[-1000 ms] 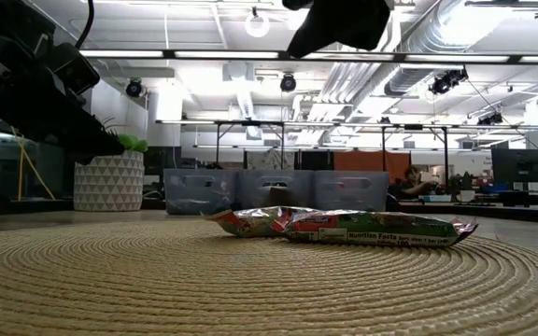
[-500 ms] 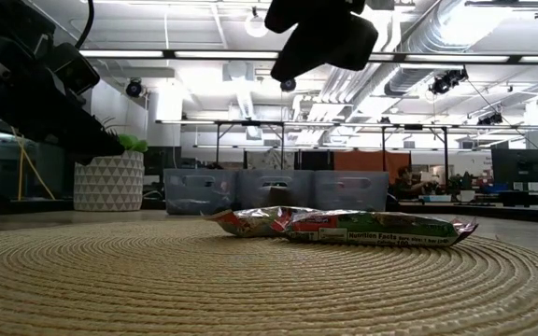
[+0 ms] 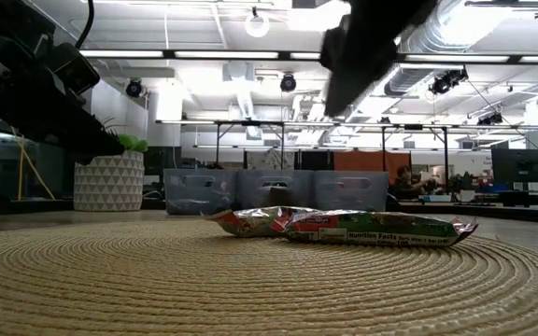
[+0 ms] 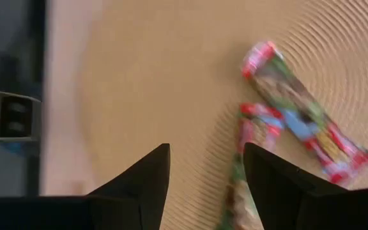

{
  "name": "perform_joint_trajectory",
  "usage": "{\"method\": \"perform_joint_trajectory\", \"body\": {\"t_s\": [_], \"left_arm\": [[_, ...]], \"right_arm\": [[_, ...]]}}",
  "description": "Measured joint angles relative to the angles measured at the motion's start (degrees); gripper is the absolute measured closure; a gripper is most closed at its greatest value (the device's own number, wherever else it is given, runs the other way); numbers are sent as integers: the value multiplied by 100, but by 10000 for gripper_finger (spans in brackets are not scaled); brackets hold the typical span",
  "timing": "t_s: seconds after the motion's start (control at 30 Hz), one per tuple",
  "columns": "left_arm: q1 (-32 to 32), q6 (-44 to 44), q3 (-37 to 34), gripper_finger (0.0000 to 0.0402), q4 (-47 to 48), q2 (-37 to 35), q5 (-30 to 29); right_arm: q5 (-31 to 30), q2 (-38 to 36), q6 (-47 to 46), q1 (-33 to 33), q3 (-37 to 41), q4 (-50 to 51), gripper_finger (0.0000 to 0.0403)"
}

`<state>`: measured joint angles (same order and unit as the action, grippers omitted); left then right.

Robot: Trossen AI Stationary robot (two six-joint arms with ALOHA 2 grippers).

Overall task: Pick and place Granola Bars by type
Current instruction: Put the red granola bar into the right black bin

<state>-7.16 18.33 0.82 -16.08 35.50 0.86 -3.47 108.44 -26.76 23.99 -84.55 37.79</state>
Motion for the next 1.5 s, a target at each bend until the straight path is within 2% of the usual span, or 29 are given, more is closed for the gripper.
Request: {"method": "perform_joint_trajectory", "body": {"t_s": [0.13, 0.37, 0.57, 0.9, 1.1, 1.5], "left_arm": [[2, 2, 0, 153, 0, 0, 0], [0, 1, 0, 153, 0, 0, -1], [2, 2, -1, 153, 0, -2, -2], [1, 2, -2, 153, -1, -2, -1], [2, 0, -2, 153, 0, 0, -2], [0, 0, 0, 153, 0, -2, -2]], "right_arm": [[62, 0, -210, -84, 278, 109, 219], [304, 7, -748, -112, 1124, -523, 219], [322, 4, -779, -123, 1514, -1000, 219], [-155, 0, -778, -137, 1613, -1029, 219], [-130, 0, -801, -154, 1611, -1158, 219], [-162, 0, -269, -156, 1609, -1271, 219]]}}
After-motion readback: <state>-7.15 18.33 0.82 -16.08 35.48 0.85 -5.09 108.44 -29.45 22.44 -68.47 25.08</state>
